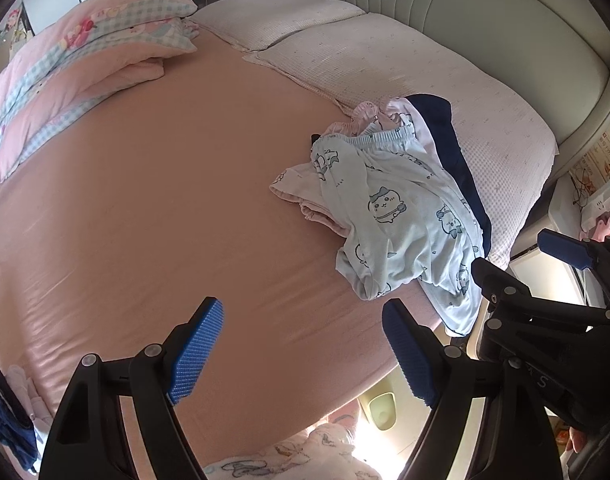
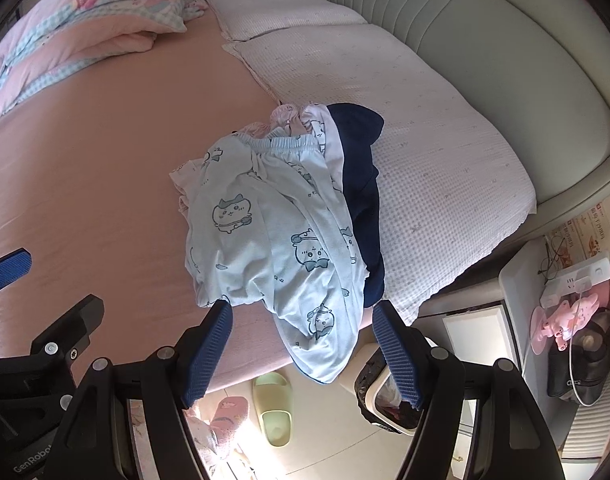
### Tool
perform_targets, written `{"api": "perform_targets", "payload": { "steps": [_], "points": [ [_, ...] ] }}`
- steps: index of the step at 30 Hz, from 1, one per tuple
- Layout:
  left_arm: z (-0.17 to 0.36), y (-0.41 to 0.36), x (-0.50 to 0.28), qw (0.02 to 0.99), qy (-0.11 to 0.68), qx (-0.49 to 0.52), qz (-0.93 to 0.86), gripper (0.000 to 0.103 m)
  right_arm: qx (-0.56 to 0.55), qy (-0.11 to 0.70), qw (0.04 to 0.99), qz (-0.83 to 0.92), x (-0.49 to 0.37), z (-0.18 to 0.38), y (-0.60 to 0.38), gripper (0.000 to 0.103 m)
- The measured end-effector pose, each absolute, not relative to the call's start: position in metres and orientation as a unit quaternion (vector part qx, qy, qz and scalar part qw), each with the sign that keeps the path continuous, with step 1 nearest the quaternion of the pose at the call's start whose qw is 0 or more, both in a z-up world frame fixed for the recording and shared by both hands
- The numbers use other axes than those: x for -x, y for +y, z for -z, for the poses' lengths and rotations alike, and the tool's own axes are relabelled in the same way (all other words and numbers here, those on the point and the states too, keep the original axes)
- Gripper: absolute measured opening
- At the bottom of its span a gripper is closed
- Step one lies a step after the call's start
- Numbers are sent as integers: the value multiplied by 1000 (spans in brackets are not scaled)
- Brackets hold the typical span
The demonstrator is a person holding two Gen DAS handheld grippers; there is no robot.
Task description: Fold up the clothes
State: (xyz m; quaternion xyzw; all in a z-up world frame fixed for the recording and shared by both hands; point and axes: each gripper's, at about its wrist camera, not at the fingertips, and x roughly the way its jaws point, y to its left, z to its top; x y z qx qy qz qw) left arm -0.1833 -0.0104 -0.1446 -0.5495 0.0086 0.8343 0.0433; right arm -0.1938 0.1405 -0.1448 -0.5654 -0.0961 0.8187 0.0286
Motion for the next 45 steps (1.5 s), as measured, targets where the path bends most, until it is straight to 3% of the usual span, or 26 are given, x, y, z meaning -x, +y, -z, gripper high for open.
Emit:
{"api": "perform_targets", "payload": {
  "steps": [9, 17, 35, 45],
  "points": [
    [178, -11, 209, 76, -51, 541, -836, 82, 590, -67, 32, -804, 219, 196, 153, 72],
    [202, 5, 222, 88, -2, 545, -834, 82, 590, -74, 38, -803, 225, 217, 161, 72],
    [246, 1, 266, 142, -127, 586, -788, 82, 592, 7, 19, -806, 256, 232, 189, 72],
    [252, 13, 273, 160, -137, 589, -780, 81, 575, 64, -14, -816, 247, 242, 207, 72]
  ]
}}
